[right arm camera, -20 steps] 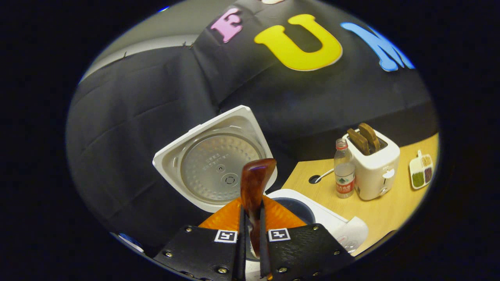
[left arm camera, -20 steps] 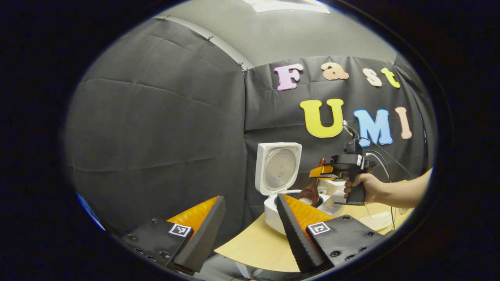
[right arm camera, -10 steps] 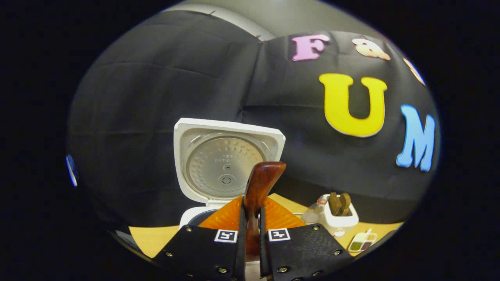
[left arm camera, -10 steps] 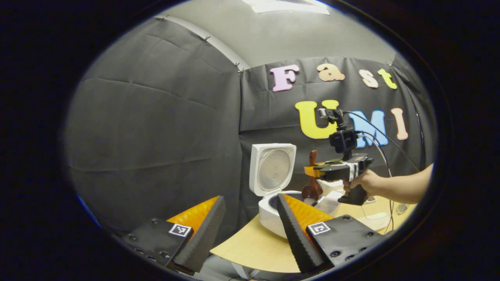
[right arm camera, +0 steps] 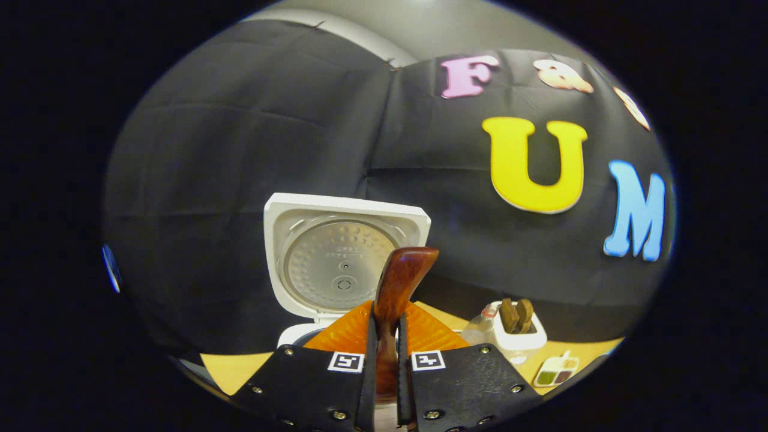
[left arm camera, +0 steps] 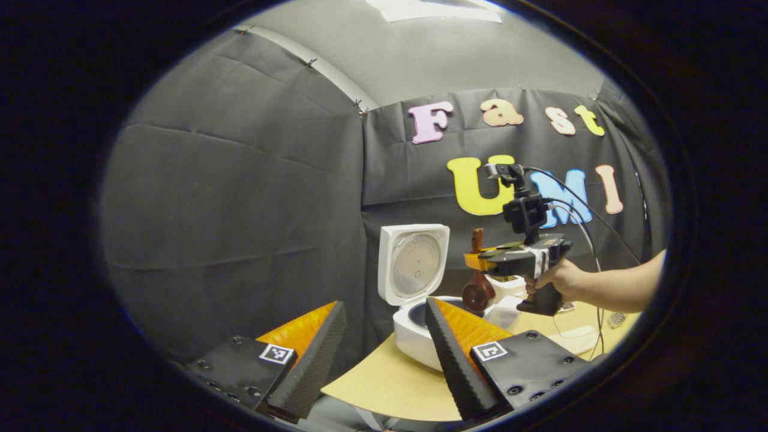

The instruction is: Close the left gripper, press the button to open the rice cooker; take a wooden spoon from the chopstick holder with the right hand, scoop a spoonful of rice and pour it into the rice cooker, then put the wooden spoon back into the chopstick holder.

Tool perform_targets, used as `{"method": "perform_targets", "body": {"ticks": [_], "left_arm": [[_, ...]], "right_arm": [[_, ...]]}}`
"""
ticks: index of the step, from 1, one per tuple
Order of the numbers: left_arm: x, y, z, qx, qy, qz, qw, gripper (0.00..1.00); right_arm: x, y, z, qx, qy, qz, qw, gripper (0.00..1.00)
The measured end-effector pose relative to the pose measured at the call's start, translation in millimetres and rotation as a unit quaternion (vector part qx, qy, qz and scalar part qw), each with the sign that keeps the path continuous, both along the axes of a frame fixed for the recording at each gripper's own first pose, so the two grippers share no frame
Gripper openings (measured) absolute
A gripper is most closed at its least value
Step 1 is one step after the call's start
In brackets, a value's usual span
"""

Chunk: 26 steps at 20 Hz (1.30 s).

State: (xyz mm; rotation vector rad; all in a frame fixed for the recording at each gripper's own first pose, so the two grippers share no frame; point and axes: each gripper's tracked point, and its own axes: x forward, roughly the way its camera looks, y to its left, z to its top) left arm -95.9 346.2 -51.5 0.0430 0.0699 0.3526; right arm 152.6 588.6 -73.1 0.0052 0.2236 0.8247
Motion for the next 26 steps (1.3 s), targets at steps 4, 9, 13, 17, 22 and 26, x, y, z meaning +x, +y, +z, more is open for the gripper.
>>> {"method": "perform_targets", "body": {"ticks": [4, 9, 13, 17, 22, 26], "left_arm": [[7, -5, 4, 0.006, -0.001, -0.009, 1.000, 0.93], [22, -15, 5, -0.008, -0.003, -0.021, 1.000, 0.93], [44, -26, 20, -0.012, -0.023, -0.027, 0.999, 0.94], [63, -42, 26, -0.026, -0.032, -0.028, 0.999, 0.93], [77, -82, 36, -0.038, -0.043, -0.051, 0.997, 0.97], [90, -127, 45, -0.037, -0.045, -0.081, 0.995, 0.94]], "right_arm": [[11, -29, 0, 0.136, 0.153, -0.055, 0.977, 0.14], [18, -84, 12, 0.213, 0.225, -0.105, 0.945, 0.14], [10, -144, 36, 0.221, 0.211, -0.131, 0.943, 0.15], [9, -206, 55, 0.222, 0.176, -0.167, 0.944, 0.15], [7, -286, 56, 0.189, 0.135, -0.217, 0.948, 0.14], [2, -346, 53, 0.166, 0.114, -0.247, 0.948, 0.14]]}}
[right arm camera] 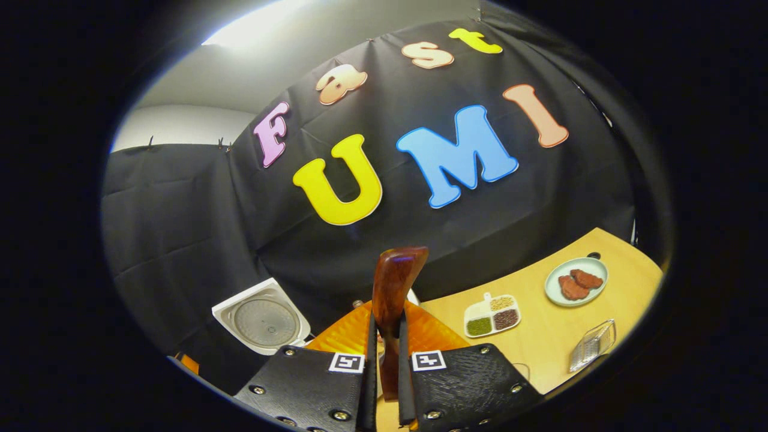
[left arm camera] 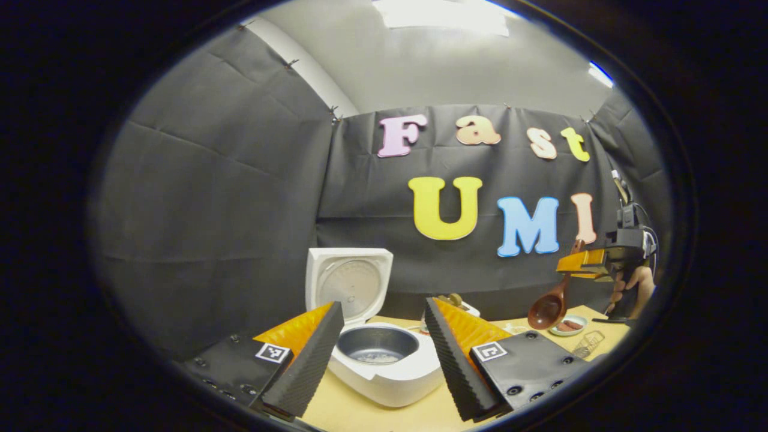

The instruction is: Close the left gripper, press the button to open the rice cooker; take a wooden spoon from the chopstick holder with the right hand, scoop a spoonful of rice and pour it into the rice cooker, then put the wooden spoon back into the chopstick holder.

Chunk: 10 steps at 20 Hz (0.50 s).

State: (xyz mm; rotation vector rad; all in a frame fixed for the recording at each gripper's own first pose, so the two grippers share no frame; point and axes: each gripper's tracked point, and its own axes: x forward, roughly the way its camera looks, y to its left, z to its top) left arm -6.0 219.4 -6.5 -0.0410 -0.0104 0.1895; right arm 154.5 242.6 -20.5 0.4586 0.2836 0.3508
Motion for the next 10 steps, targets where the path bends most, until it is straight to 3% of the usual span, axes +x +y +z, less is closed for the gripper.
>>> {"method": "perform_targets", "body": {"ticks": [2, 3, 5, 9, 10], "left_arm": [[5, -25, 6, 0.001, 0.000, -0.017, 1.000, 0.99], [8, -39, 9, 0.001, 0.000, -0.027, 1.000, 0.95], [12, -64, 17, 0.004, -0.003, -0.045, 0.999, 0.99], [15, -109, 23, 0.020, -0.001, -0.076, 0.997, 0.95], [15, -117, 24, 0.023, -0.001, -0.080, 0.997, 0.99]], "right_arm": [[-4, -34, -3, -0.012, -0.005, -0.017, 1.000, 0.14], [-6, -50, -4, -0.017, -0.005, -0.026, 1.000, 0.14], [-7, -76, -12, -0.026, -0.006, -0.044, 0.999, 0.14], [-9, -134, -30, -0.059, -0.013, -0.083, 0.995, 0.14], [-10, -147, -39, -0.067, -0.010, -0.092, 0.993, 0.14]]}}
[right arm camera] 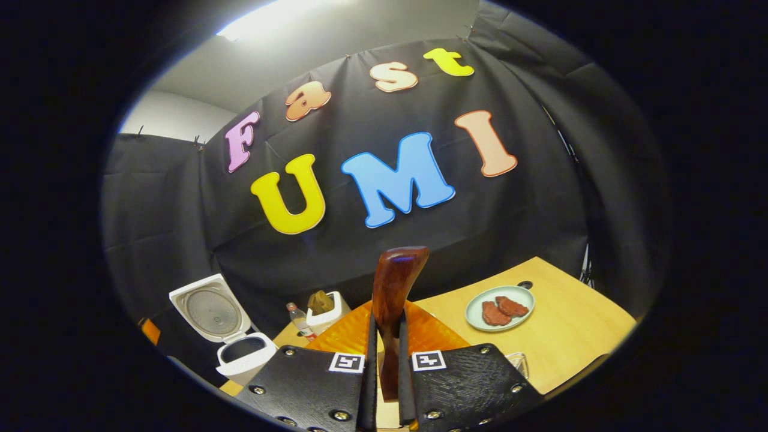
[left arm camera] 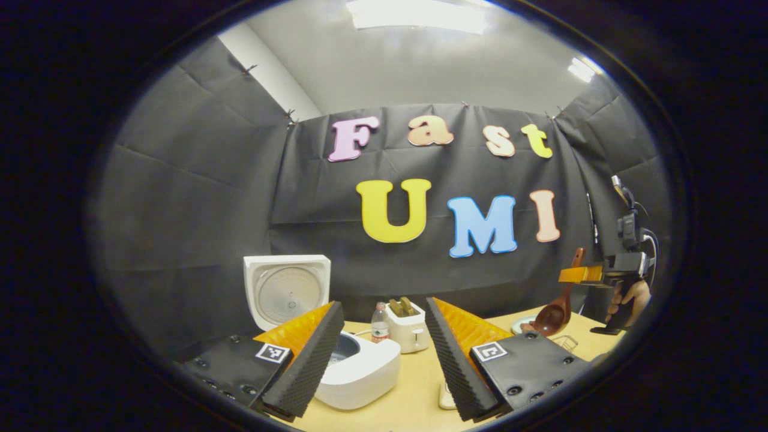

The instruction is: Close the left gripper, press the button to open the rice cooker; take a wooden spoon from the chopstick holder with the right hand, scoop a spoonful of rice and pour it into the rice cooker, then put the wooden spoon back into the chopstick holder.

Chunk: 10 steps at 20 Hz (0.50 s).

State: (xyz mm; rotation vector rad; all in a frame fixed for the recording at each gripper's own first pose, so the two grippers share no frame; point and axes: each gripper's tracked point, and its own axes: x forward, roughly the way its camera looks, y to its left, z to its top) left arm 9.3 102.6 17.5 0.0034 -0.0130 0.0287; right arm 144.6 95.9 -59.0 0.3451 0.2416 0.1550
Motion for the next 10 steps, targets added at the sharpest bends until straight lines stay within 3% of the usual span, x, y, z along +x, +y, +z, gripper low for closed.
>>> {"method": "perform_targets", "body": {"ticks": [1, 3, 6, 10], "left_arm": [[0, -7, 1, 0.001, 0.000, -0.002, 1.000, 0.95], [-2, -19, 2, -0.001, 0.002, -0.007, 1.000, 0.99], [-3, -28, 3, 0.011, 0.006, -0.009, 1.000, 0.95], [-8, -34, 14, 0.030, -0.004, -0.006, 1.000, 0.99]], "right_arm": [[0, -12, -7, -0.009, 0.004, -0.007, 1.000, 0.14], [1, -33, -23, -0.026, 0.013, -0.019, 0.999, 0.15], [1, -57, -46, -0.044, 0.030, -0.037, 0.998, 0.15], [9, -82, -74, -0.065, 0.046, -0.067, 0.995, 0.14]]}}
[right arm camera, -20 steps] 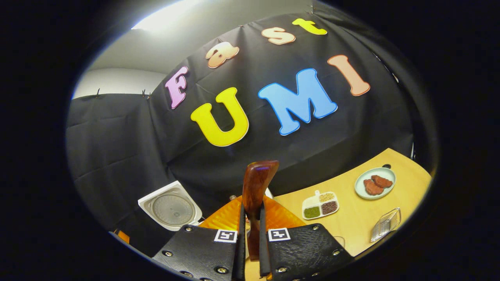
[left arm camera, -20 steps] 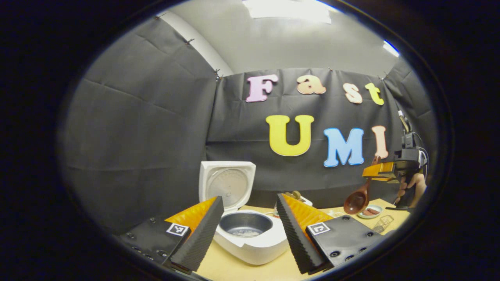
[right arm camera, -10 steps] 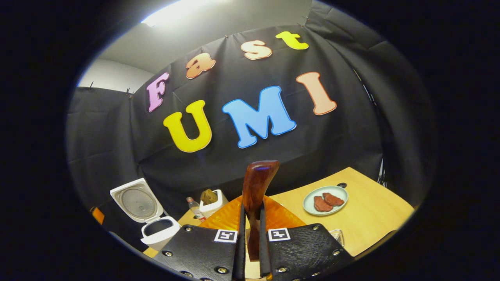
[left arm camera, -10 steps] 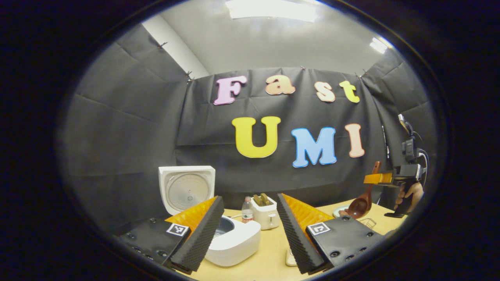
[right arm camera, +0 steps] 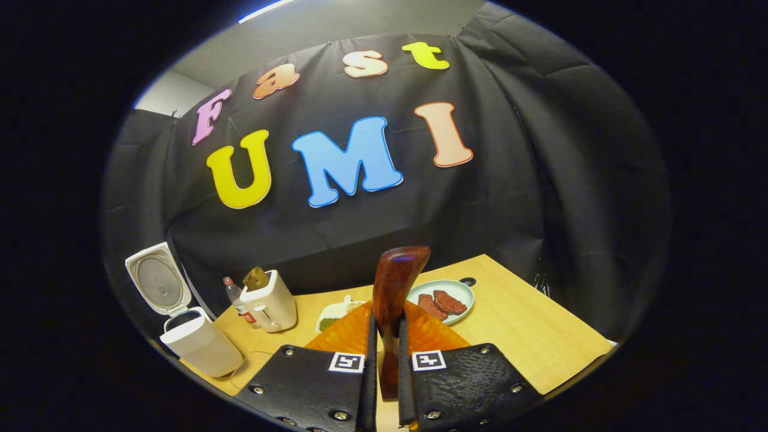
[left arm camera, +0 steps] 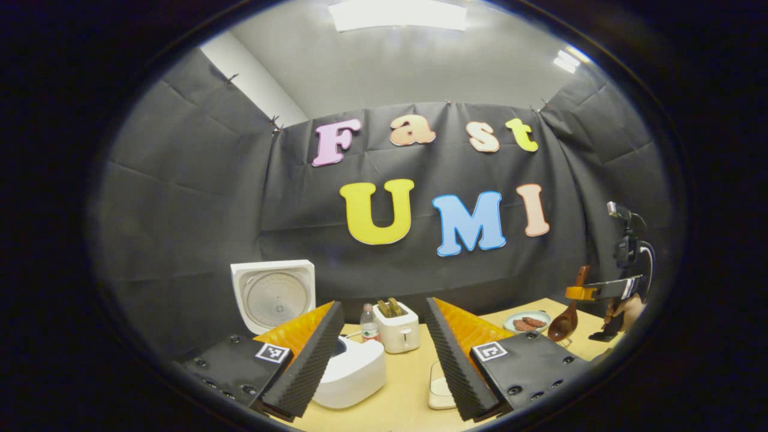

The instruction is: Close the left gripper, press the button to open the rice cooker; take a wooden spoon from the chopstick holder with the right hand, scoop a spoonful of rice and pour it into the rice cooker, then put the wooden spoon back into the chopstick holder.

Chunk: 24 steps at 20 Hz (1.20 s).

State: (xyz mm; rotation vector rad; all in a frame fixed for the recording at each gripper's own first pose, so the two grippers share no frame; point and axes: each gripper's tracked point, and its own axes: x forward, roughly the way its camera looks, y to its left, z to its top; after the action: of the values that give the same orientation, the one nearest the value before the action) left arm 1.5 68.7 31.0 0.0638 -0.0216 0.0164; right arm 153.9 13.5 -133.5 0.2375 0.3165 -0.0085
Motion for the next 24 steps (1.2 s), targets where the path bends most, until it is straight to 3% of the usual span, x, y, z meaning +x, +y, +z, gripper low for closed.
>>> {"method": "perform_targets", "body": {"ticks": [6, 11, 12, 13, 14, 15, 17, 24], "left_arm": [[-10, 5, 11, 0.023, -0.011, 0.016, 1.000, 0.95], [-12, 10, 15, 0.031, -0.016, 0.022, 0.999, 0.92], [-12, 10, 16, 0.032, -0.017, 0.021, 0.999, 0.92], [-12, 12, 16, 0.032, -0.019, 0.022, 0.999, 0.92], [-10, 14, 16, 0.031, -0.020, 0.023, 0.999, 0.92], [-8, 17, 16, 0.029, -0.021, 0.026, 0.999, 0.92], [-3, 26, 13, 0.027, -0.019, 0.037, 0.999, 0.92], [54, 84, -8, 0.031, 0.022, 0.092, 0.995, 0.92]], "right_arm": [[13, -17, -33, -0.013, 0.024, -0.024, 0.999, 0.14], [16, -14, -53, 0.012, 0.043, -0.019, 0.999, 0.18], [14, -14, -45, 0.014, 0.038, -0.020, 0.999, 0.33], [9, -19, -42, 0.005, 0.036, -0.025, 0.999, 0.34], [9, -19, -40, -0.005, 0.034, -0.026, 0.999, 0.50], [7, -19, -34, -0.017, 0.029, -0.027, 0.999, 0.59], [1, -22, -16, -0.042, 0.010, -0.034, 0.998, 1.00], [-19, -1, 49, -0.092, -0.034, -0.011, 0.995, 1.00]]}}
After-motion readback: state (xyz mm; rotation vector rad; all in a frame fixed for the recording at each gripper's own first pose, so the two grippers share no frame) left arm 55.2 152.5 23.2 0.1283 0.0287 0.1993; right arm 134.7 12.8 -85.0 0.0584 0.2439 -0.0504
